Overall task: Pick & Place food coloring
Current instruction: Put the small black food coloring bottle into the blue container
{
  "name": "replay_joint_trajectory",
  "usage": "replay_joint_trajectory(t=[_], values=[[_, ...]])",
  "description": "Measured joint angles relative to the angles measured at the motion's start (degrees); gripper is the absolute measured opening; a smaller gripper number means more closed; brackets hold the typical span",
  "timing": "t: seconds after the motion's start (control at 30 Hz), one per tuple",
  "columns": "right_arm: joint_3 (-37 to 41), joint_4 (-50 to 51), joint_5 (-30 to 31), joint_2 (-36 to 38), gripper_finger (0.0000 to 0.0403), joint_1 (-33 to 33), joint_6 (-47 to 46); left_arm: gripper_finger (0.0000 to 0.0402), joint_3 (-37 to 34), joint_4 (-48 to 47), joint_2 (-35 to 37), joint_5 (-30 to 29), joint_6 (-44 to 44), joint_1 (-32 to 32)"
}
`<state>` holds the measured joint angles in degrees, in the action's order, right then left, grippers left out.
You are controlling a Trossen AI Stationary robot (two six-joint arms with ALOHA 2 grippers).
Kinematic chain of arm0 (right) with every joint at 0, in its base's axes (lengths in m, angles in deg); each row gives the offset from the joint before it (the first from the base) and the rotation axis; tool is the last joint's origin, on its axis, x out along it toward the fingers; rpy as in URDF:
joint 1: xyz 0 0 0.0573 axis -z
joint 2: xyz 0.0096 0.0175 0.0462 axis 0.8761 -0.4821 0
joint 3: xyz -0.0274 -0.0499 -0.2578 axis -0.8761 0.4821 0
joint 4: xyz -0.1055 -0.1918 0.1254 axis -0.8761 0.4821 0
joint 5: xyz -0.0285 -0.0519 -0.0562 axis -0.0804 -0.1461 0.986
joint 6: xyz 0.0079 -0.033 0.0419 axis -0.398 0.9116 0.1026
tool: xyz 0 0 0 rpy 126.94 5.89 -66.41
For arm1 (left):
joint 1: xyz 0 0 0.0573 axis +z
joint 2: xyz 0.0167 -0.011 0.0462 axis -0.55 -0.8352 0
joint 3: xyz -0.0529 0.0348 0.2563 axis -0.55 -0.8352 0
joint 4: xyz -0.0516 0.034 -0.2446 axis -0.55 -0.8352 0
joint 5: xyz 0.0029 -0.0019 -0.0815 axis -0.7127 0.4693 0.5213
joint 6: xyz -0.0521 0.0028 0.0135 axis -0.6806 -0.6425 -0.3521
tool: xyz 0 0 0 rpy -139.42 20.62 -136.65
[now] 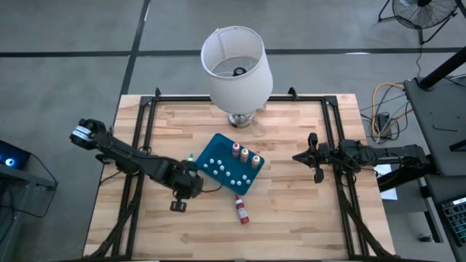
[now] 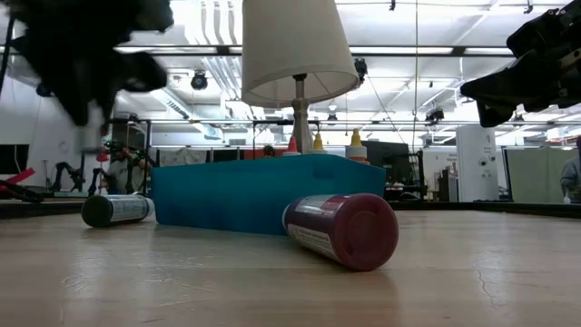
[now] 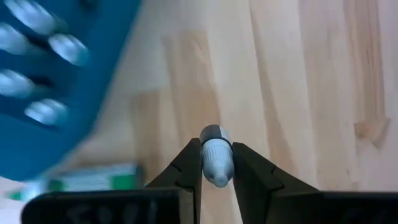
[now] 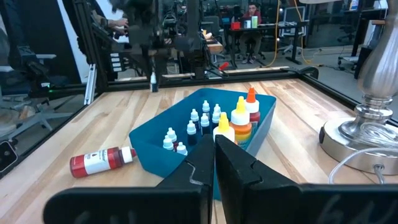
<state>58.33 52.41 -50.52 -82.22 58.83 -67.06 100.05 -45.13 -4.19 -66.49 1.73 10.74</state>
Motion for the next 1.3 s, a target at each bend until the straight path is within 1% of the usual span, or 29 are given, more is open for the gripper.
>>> replay_joint_trajectory(t=[0.17,0.27,0.37,0.53,0.77,0.93,1.07,1.3], values=[[0.0,0.01,0.01,0.0,0.0008,0.01,-0.01,0.0044,4.64,-1.45,-0.07,-1.22,8.3,3.91],[0.01,0.0,0.02,0.0,0.0008,0.02,-0.01,0.0044,6.36,-1.45,-0.11,-2.3,12.94,6.81],[0.0,0.02,0.02,0.0,0.0008,0.02,0.01,0.0044,7.27,-1.37,-0.11,-2.35,15.74,9.82],[0.0,0.01,0.02,0.0,0.0008,0.02,-0.01,0.0044,7.53,-1.41,-0.13,-2.35,17.43,13.74],[0.0,0.02,0.02,0.0,0.0008,0.01,-0.01,0.0044,7.77,-0.8,-0.44,-2.28,18.25,15.66],[0.0,0.02,0.02,0.01,0.0008,0.02,-0.01,0.0044,8.09,0.23,-2.64,-1.17,15.41,17.42],[0.0,0.0,0.02,-0.03,0.0008,0.0,-0.01,0.0044,11.98,-1.37,-6.34,0.15,15.0,18.98],[0.02,0.02,0.01,0.01,0.0008,0.02,-0.01,0.0044,23.68,-4.85,-15.16,0.24,19.7,22.43]])
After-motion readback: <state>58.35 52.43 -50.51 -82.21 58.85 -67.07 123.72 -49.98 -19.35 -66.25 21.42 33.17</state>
